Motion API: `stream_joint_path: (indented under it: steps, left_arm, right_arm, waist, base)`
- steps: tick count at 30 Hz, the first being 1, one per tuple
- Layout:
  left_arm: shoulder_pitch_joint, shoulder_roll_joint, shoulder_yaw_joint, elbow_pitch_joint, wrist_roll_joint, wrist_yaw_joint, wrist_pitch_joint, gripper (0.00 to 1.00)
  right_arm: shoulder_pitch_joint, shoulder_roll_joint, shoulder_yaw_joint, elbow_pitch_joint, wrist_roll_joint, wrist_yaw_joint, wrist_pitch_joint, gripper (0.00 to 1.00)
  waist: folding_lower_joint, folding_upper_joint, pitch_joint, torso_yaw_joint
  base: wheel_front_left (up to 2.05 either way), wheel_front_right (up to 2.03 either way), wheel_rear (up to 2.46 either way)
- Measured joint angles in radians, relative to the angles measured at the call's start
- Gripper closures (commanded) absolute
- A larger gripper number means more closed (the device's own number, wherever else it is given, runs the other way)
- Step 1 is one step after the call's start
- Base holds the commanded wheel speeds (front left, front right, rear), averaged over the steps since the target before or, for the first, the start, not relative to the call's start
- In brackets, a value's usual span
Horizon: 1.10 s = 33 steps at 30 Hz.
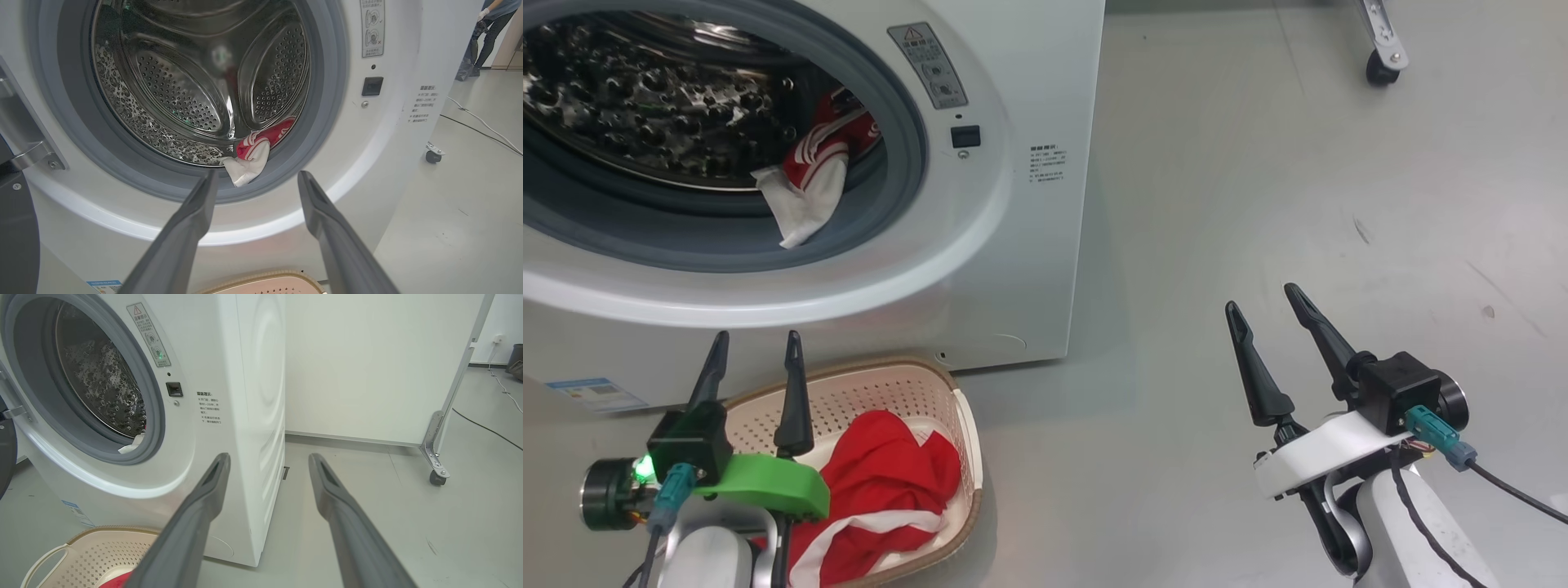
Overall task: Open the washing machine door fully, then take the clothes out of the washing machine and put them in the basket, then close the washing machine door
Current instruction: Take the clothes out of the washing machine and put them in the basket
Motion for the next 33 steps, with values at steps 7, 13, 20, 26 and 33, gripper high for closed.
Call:
stream_joint_path:
  steps: [7, 13, 20, 26, 33]
  left_arm:
    - [-0.028, 0.007, 0.026, -0.032, -0.008, 0.008, 0.001, 0.0]
    - [-0.093, 0.022, 0.058, -0.062, -0.014, 0.016, 0.014, 0.0]
    - [-0.214, 0.074, 0.09, -0.086, -0.018, 0.025, 0.075, 0.0]
    - [-0.343, 0.121, 0.106, -0.092, -0.019, 0.025, 0.158, 0.0]
    - [-0.49, 0.155, 0.141, -0.04, -0.069, 0.023, 0.278, 0.0]
  right_arm:
    - [-0.002, 0.001, -0.003, -0.022, 0.004, 0.0, 0.0, 0.0]
    - [-0.006, 0.002, -0.003, -0.036, 0.007, 0.0, 0.0, 0.0]
    - [-0.044, 0.003, -0.002, -0.058, 0.009, 0.0, 0.0, 0.0]
    - [-0.091, 0.004, 0.005, -0.067, 0.009, 0.001, 0.0, 0.0]
    - [-0.116, 0.005, 0.008, -0.068, 0.015, 0.001, 0.0, 0.0]
  waist:
    - [0.0, 0.0, 0.069, -0.015]
    - [0.0, 0.0, 0.13, -0.026]
    - [0.0, 0.0, 0.224, -0.043]
    - [0.0, 0.0, 0.301, -0.059]
    - [0.0, 0.0, 0.37, -0.085]
  base:
    - [0.0, 0.0, 0.0]
    - [0.0, 0.0, 0.0]
    - [0.0, 0.0, 0.0]
    - [0.0, 0.0, 0.0]
    - [0.0, 0.0, 0.0]
